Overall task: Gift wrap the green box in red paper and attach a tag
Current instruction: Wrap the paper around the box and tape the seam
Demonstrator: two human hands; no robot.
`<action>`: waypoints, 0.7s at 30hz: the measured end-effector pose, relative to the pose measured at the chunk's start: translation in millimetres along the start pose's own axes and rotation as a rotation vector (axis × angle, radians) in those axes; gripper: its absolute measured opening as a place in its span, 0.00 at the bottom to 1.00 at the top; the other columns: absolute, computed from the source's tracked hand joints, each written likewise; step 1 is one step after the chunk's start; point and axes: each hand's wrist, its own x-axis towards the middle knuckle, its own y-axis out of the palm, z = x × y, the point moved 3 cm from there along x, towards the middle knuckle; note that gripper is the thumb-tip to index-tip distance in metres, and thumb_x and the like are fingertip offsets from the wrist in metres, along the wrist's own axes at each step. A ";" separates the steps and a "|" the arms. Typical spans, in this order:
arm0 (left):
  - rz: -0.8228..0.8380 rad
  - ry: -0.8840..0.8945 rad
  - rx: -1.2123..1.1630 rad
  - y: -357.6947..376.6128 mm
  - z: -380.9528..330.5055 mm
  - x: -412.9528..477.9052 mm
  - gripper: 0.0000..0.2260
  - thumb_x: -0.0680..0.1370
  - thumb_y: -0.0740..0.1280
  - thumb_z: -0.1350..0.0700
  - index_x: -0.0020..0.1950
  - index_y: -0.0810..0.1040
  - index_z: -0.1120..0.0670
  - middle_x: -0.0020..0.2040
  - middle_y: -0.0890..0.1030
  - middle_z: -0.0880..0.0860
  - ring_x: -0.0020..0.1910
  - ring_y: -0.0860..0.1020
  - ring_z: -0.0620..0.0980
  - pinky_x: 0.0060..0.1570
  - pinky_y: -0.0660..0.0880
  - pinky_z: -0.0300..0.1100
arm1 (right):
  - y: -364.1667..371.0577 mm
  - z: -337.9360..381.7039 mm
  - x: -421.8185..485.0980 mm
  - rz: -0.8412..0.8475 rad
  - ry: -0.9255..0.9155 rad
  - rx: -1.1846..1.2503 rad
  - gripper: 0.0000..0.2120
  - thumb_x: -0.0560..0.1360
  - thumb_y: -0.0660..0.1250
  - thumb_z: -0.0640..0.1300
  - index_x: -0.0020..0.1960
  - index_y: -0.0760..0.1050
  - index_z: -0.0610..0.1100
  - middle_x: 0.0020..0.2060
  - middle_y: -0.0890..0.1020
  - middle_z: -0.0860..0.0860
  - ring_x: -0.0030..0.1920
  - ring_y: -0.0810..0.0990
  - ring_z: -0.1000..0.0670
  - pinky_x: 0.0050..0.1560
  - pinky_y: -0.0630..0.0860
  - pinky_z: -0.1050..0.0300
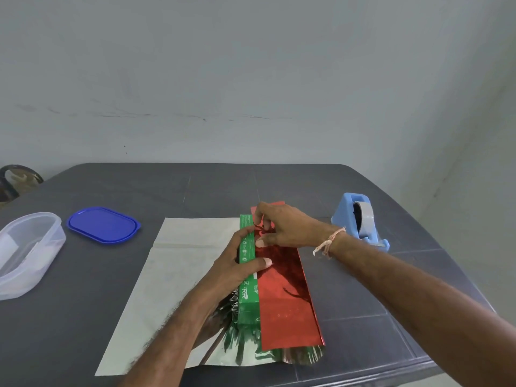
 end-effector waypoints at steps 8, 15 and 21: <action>-0.001 0.017 -0.016 -0.9 0.9 -0.9 0.30 0.74 0.77 0.51 0.67 0.69 0.28 0.59 0.83 0.42 0.53 0.85 0.46 0.59 0.80 0.51 | 7.4 -2.5 10.7 -0.039 0.076 0.020 0.12 0.77 0.72 0.50 0.54 0.71 0.49 0.35 0.76 0.56 0.47 0.83 0.48 0.51 0.81 0.44; 0.007 0.023 -0.019 -0.7 1.3 0.1 0.31 0.74 0.77 0.52 0.70 0.68 0.31 0.56 0.84 0.45 0.52 0.86 0.49 0.58 0.81 0.53 | 6.0 7.3 3.1 -0.064 0.123 0.006 0.22 0.74 0.73 0.61 0.57 0.71 0.48 0.39 0.77 0.56 0.37 0.76 0.55 0.37 0.73 0.55; 0.013 0.015 -0.026 -0.2 -0.8 -1.3 0.35 0.70 0.77 0.47 0.72 0.65 0.32 0.61 0.83 0.48 0.51 0.86 0.50 0.58 0.81 0.52 | 4.6 15.3 -3.0 -0.062 0.138 -0.045 0.30 0.70 0.72 0.70 0.59 0.69 0.50 0.46 0.77 0.55 0.39 0.75 0.55 0.34 0.65 0.60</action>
